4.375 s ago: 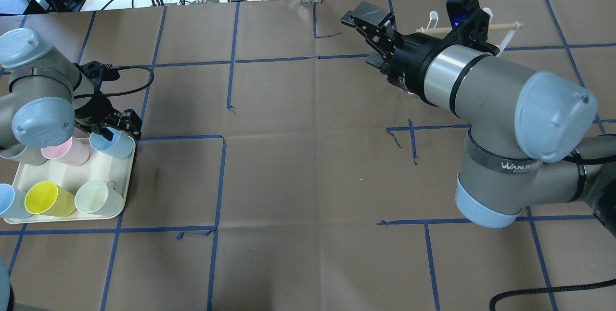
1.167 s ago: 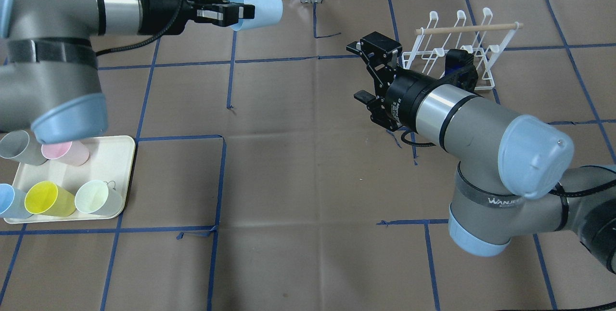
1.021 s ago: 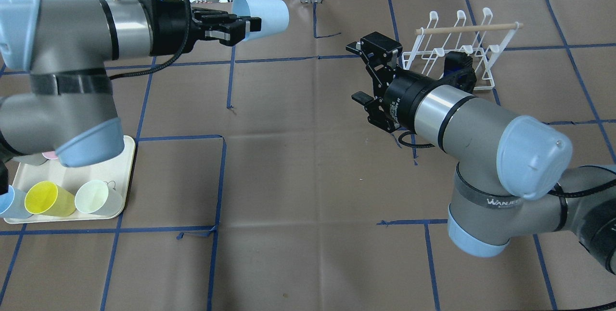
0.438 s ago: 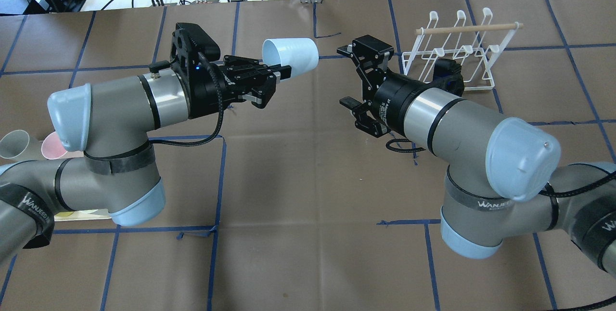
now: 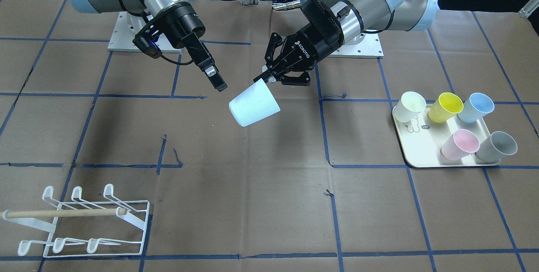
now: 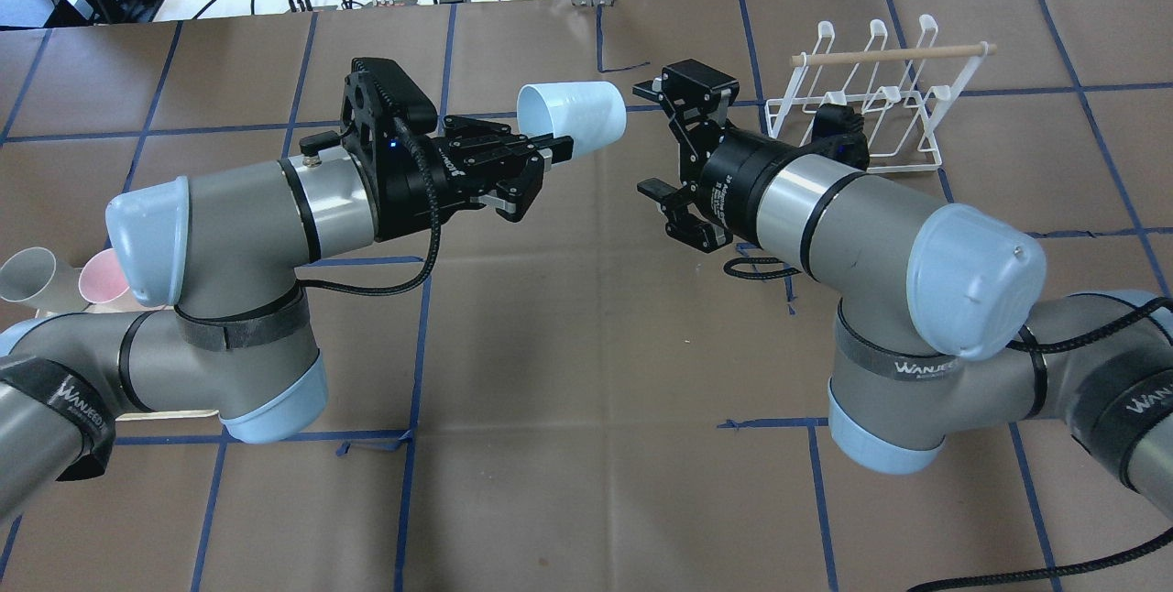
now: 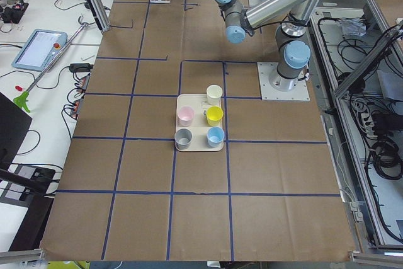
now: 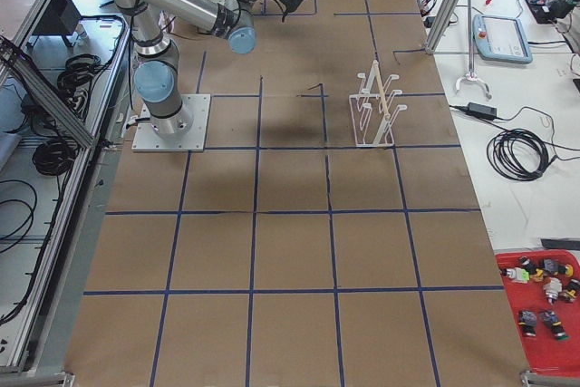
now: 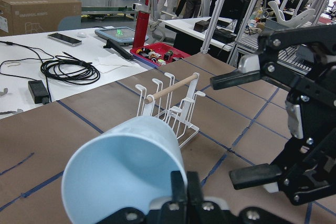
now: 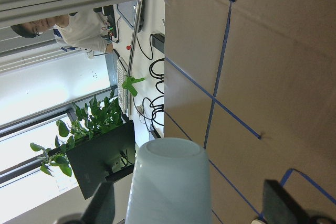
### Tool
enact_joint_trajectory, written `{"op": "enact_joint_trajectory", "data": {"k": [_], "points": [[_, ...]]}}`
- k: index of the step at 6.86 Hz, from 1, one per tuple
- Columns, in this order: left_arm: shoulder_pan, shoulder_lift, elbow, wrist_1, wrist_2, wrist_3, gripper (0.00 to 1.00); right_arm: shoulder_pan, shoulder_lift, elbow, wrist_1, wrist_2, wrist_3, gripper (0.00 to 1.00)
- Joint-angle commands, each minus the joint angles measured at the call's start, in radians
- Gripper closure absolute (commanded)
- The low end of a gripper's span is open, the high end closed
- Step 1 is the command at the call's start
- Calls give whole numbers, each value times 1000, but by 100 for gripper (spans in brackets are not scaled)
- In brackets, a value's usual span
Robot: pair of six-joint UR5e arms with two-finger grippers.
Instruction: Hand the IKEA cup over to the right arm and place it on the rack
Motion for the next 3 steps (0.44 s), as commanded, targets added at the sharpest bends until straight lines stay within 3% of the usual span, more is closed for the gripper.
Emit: {"op": "enact_joint_trajectory", "data": {"k": [1, 3], "points": [[-1, 3, -1, 2, 0, -2, 100, 23, 36, -30, 20, -19, 26, 1], [-1, 3, -1, 2, -2, -4, 100, 52, 88, -93, 43, -49, 55, 1]]}}
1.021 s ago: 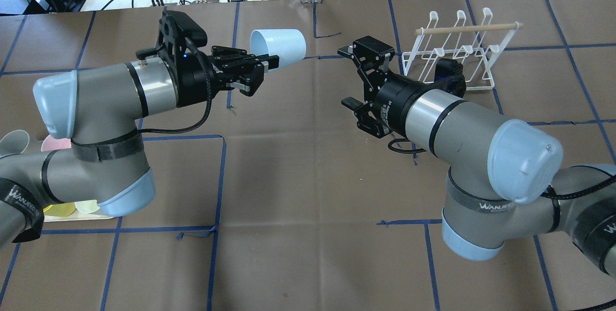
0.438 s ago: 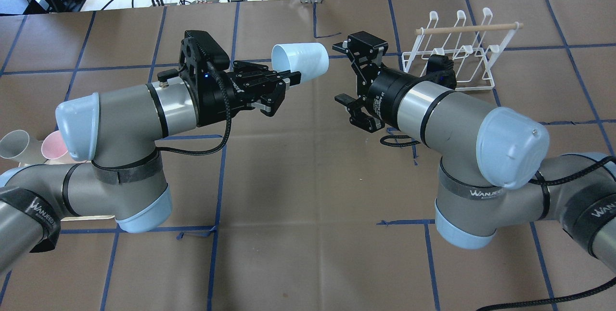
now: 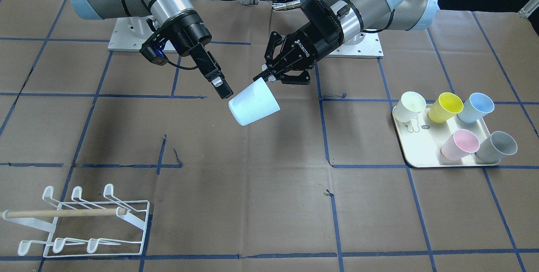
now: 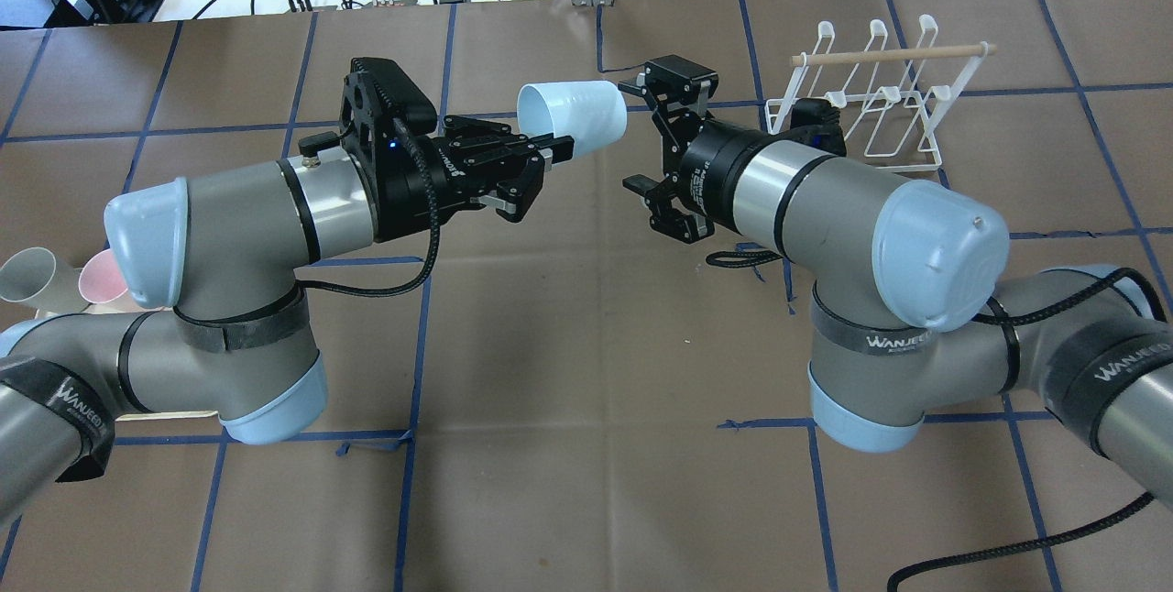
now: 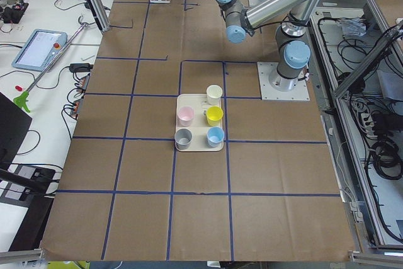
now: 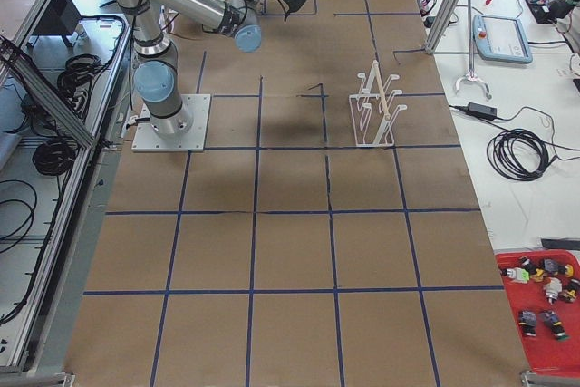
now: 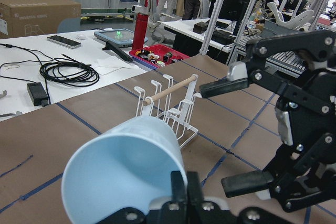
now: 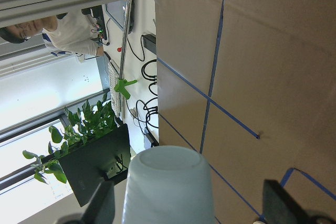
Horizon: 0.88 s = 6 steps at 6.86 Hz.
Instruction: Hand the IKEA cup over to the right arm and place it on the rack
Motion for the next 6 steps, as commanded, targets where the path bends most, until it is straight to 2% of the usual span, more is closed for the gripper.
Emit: {"op": "enact_joint_trajectory", "data": {"k": [1, 3, 6], "points": [[0, 2, 0, 0, 1, -1, 100, 17, 39, -57, 26, -12, 18, 1], [0, 2, 0, 0, 1, -1, 100, 30, 74, -105, 32, -13, 26, 1], [0, 5, 0, 0, 3, -4, 99, 49, 94, -110, 32, -24, 30, 1]]}}
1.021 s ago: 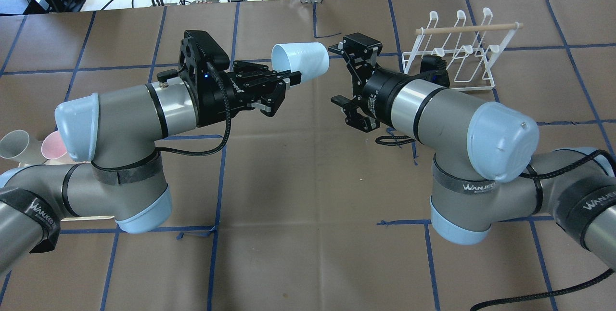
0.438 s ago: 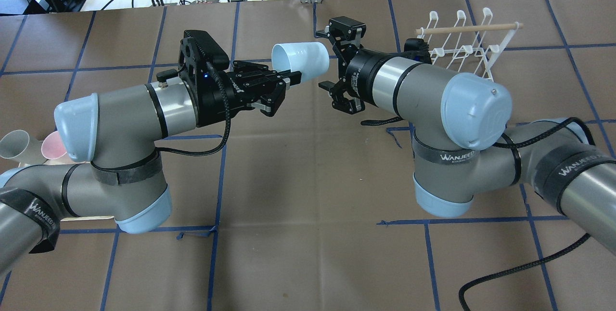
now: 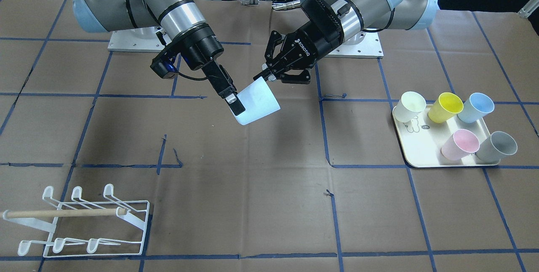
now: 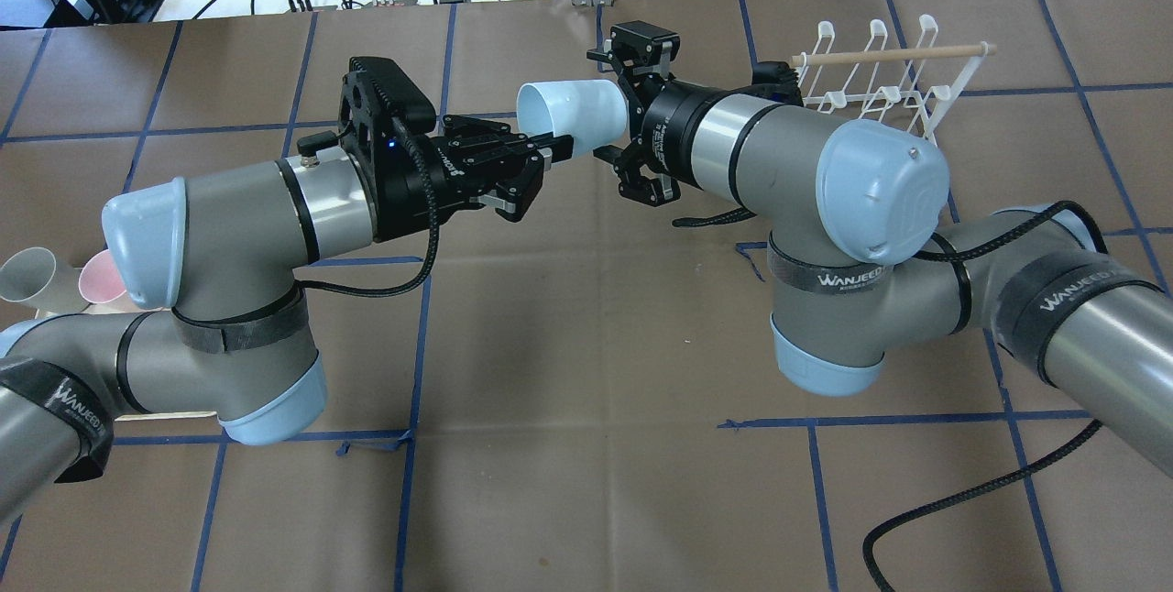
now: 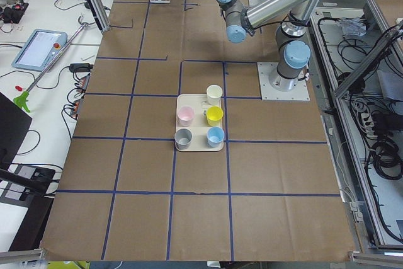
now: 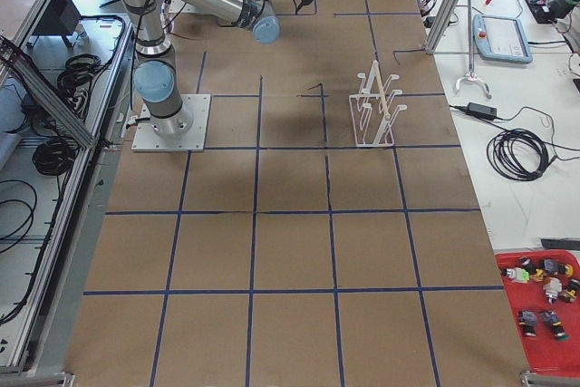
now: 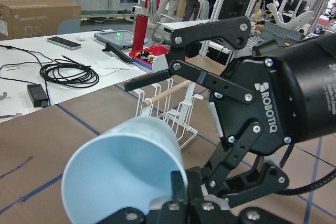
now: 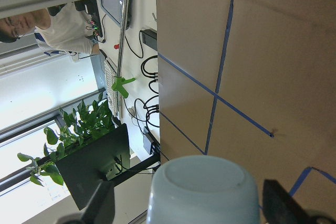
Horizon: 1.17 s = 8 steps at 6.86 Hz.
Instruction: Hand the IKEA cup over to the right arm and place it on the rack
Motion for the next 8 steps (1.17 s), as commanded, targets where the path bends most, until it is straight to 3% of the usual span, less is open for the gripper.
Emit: {"op": "enact_joint_trajectory", "data": {"k": [1, 4, 6, 7, 8], "points": [[0, 1, 0, 0, 1, -1, 99, 12, 8, 0, 0, -4, 1, 1], [0, 7, 0, 0, 4, -11, 99, 21, 8, -2, 2, -4, 1, 5], [0, 8, 0, 0, 4, -11, 99, 21, 8, -2, 0, -1, -1, 26], [0, 8, 2, 0, 7, -11, 94, 21, 8, -2, 0, -1, -2, 32], [0, 11, 5, 0, 8, -11, 77, 21, 8, -3, 0, -1, -2, 35]]}}
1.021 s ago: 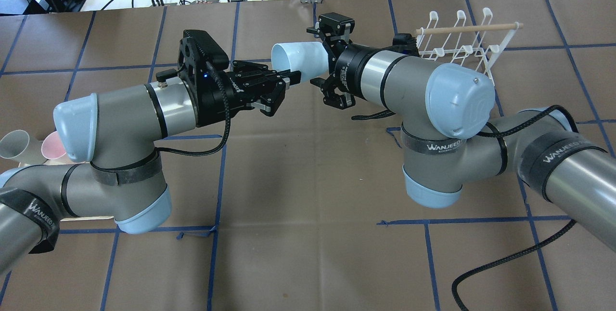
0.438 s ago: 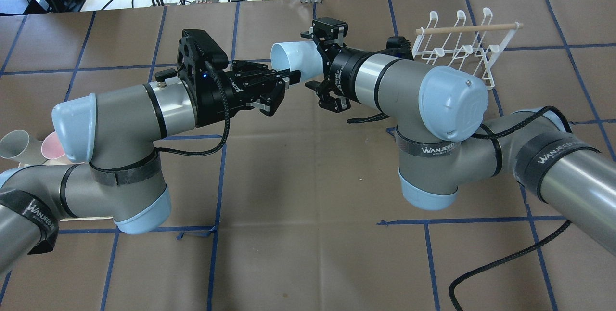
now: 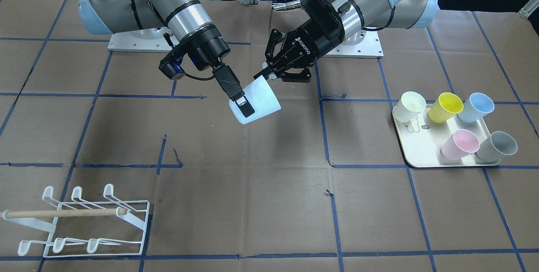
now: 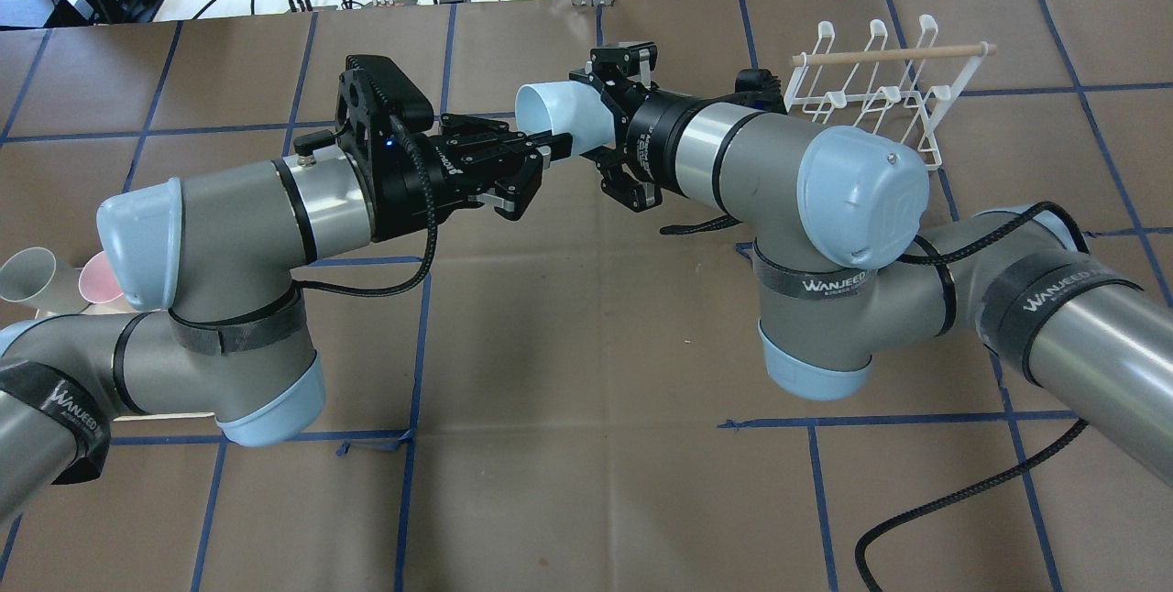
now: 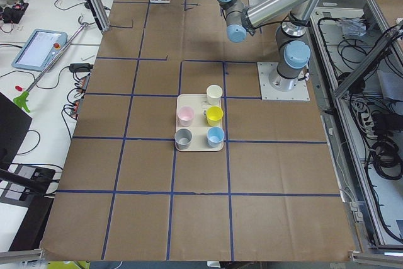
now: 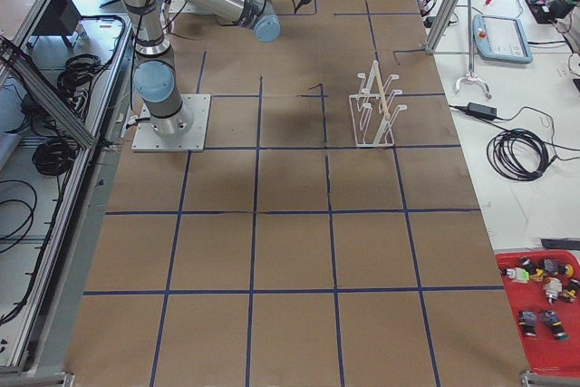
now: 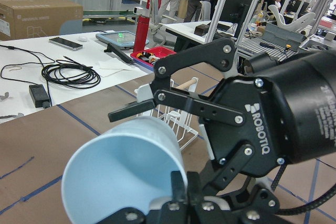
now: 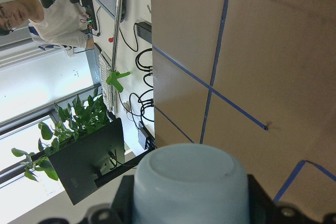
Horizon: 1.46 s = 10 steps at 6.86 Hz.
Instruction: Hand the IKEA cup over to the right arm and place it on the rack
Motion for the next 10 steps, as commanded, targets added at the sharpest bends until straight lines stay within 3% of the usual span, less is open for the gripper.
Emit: {"op": "enact_joint_trajectory", "data": {"k": [1, 2, 4, 7, 9, 10], "points": [[0, 5, 1, 1, 3, -14, 61, 0, 0, -4, 0, 0, -1, 43], [2, 5, 6, 1, 3, -49, 53, 0, 0, -7, 0, 0, -1, 46], [6, -5, 12, 0, 2, -95, 1, 0, -2, -7, 1, 0, 1, 50], [85, 19, 6, 0, 81, -115, 1, -3, 3, -21, 0, -2, -7, 55], [199, 57, 12, -29, 89, -115, 0, -24, 8, -38, 0, -3, -13, 67], [209, 60, 25, -98, 174, -117, 0, -52, 8, -41, -2, -2, -61, 70]]}}
